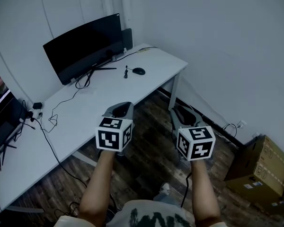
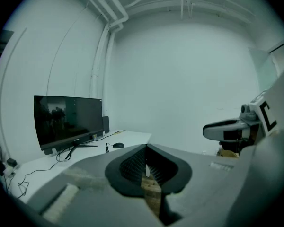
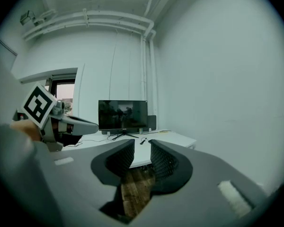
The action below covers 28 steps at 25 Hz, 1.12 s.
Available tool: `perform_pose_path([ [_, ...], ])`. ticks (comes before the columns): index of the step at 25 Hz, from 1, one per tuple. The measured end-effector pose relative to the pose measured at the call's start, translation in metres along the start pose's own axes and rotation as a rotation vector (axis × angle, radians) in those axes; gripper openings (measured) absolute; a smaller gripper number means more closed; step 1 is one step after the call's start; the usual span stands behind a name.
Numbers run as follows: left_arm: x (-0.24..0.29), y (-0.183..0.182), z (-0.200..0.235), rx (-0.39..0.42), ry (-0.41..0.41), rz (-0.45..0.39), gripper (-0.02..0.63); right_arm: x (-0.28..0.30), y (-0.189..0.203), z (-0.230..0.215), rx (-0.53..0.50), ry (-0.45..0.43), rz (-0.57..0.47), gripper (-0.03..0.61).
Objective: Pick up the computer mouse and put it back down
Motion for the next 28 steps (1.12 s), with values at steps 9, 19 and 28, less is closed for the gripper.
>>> perform_pose_path([
  [9, 0.058, -0.033, -0.009, -0.020, -0.040, 0.007, 0.003, 0.046, -0.023, -0.060, -0.024, -0.077, 0.033, 0.173],
  [19, 0.098, -0.057, -0.019, -0.041, -0.102, 0.024, 0.002, 0.076, -0.041, -0.108, -0.040, -0.160, 0.034, 0.224],
  [28, 0.123, -0.066, -0.020, -0.059, -0.157, 0.030, 0.003, 0.101, -0.046, -0.134, -0.039, -0.194, 0.042, 0.252],
])
Point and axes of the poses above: the fingertips, and each gripper's own axes: x forward along the fingers, z to its left, y out of its underside, the point moved 7 cm from there along -x, backward along the fingers, and after that the axes turned 12 degrees about z, right-handed, at the moved point
